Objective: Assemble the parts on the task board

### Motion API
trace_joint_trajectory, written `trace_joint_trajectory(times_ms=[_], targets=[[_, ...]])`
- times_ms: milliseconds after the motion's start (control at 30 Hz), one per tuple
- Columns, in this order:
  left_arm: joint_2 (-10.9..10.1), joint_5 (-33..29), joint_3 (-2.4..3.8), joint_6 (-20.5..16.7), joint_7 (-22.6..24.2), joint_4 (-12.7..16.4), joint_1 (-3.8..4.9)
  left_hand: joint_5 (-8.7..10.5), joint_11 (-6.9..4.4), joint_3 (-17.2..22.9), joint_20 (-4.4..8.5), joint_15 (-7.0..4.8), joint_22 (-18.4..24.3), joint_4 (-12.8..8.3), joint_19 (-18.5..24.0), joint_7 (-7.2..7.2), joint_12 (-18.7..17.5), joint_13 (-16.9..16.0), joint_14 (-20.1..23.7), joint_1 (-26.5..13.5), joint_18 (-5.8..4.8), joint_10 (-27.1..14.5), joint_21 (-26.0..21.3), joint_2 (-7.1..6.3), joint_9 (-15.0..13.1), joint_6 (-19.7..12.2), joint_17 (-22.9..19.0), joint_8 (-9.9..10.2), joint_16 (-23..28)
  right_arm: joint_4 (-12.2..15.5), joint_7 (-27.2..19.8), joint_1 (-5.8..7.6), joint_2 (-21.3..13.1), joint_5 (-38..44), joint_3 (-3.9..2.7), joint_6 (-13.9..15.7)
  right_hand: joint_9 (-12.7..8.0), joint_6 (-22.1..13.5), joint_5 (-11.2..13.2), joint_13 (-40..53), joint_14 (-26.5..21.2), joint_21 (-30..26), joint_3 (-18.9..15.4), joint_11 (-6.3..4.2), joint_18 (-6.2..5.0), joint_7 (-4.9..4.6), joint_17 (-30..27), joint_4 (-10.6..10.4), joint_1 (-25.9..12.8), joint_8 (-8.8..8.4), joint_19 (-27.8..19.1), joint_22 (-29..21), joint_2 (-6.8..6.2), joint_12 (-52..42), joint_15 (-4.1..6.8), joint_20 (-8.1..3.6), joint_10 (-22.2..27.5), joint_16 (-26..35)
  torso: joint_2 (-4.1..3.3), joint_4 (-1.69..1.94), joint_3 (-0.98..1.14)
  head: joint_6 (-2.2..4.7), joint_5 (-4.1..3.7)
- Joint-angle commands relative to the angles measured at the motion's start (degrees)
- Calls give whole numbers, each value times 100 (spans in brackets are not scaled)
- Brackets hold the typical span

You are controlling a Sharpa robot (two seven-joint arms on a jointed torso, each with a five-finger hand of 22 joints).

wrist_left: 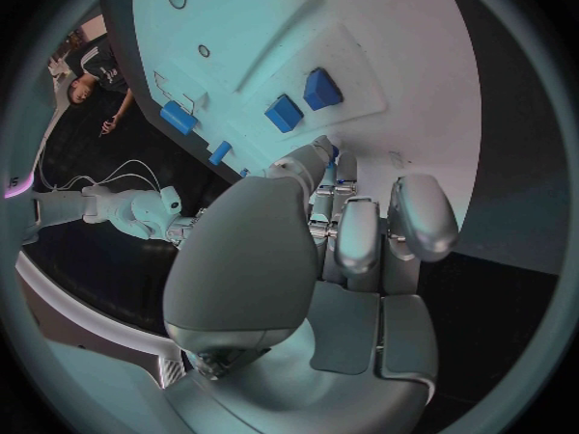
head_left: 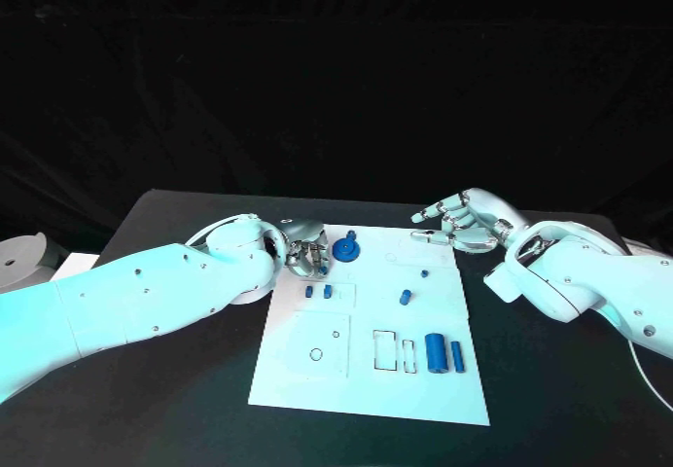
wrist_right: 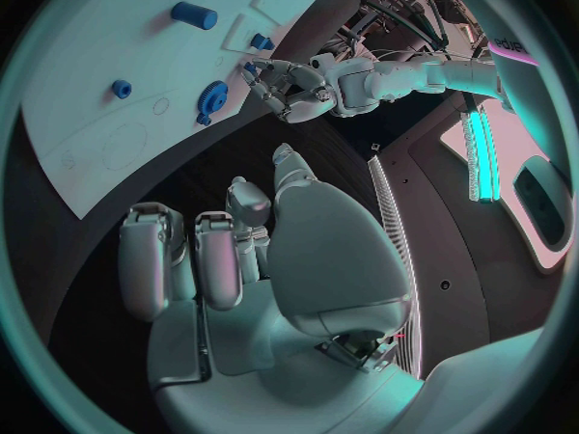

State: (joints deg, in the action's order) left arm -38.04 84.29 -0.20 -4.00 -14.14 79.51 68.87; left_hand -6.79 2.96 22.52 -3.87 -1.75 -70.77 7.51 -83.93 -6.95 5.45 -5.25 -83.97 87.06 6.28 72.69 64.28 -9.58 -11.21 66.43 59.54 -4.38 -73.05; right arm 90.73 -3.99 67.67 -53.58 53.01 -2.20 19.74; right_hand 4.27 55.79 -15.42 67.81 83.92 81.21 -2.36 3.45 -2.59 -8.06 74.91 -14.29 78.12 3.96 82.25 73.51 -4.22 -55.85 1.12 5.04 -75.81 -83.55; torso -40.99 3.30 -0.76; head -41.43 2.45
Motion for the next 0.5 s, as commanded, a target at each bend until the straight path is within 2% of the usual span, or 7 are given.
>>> trace_joint_trajectory(times_ms=[33, 200, 333, 500], targets=[[7, 52, -7, 127, -58, -13, -8, 22, 2, 29, 23, -15, -9, 5, -114, -3, -24, 7, -132, -63, -116, 34, 26, 16, 1, 44, -11, 21, -21, 6, -38, -3, 6, 31, 0, -78, 10, 42, -27, 3, 392, -23, -32, -41, -95, -4, 593, 17, 12, 18, -24, 6, 38, -10, 15, -28, 9, 9, -4, 0, 0, 8, 1], [26, 56, -7, 186, -118, -47, -9, 28, 36, 30, 10, 9, -15, 1, -103, -39, -113, 28, -123, -156, -117, -35, 19, -30, 49, -40, -45, 75, -27, 6, -35, -3, 7, 31, 0, -76, 10, 42, -27, 3, 392, -23, -32, -41, -95, -4, 593, 17, 12, 18, -24, 6, 38, -10, 15, -28, 9, 9, 0, -1, -2, 10, -2], [47, 57, -10, 251, -161, -75, -11, 27, 124, 27, -33, 80, -10, 13, -87, -136, -201, 80, -106, -263, -121, -219, -4, -104, 145, -263, -102, 98, -22, 6, -32, -3, 6, 31, 0, -76, 10, 42, -27, 3, 392, -23, -32, -41, -95, -4, 593, 17, 12, 18, -24, 6, 38, -10, 15, -28, 9, 9, -4, -2, -3, 7, -4], [62, 57, -15, 276, -164, -96, -18, 28, 187, 30, -80, 129, -3, 9, -74, -184, -200, 132, -88, -333, -119, -397, -30, -169, 274, -537, -171, 98, -20, 4, -29, -3, 4, 31, 0, -78, 10, 42, -27, 3, 392, -23, -32, -41, -95, -4, 593, 17, 12, 18, -24, 6, 38, -10, 15, -28, 9, 9, 0, -2, -1, 1, -8]])
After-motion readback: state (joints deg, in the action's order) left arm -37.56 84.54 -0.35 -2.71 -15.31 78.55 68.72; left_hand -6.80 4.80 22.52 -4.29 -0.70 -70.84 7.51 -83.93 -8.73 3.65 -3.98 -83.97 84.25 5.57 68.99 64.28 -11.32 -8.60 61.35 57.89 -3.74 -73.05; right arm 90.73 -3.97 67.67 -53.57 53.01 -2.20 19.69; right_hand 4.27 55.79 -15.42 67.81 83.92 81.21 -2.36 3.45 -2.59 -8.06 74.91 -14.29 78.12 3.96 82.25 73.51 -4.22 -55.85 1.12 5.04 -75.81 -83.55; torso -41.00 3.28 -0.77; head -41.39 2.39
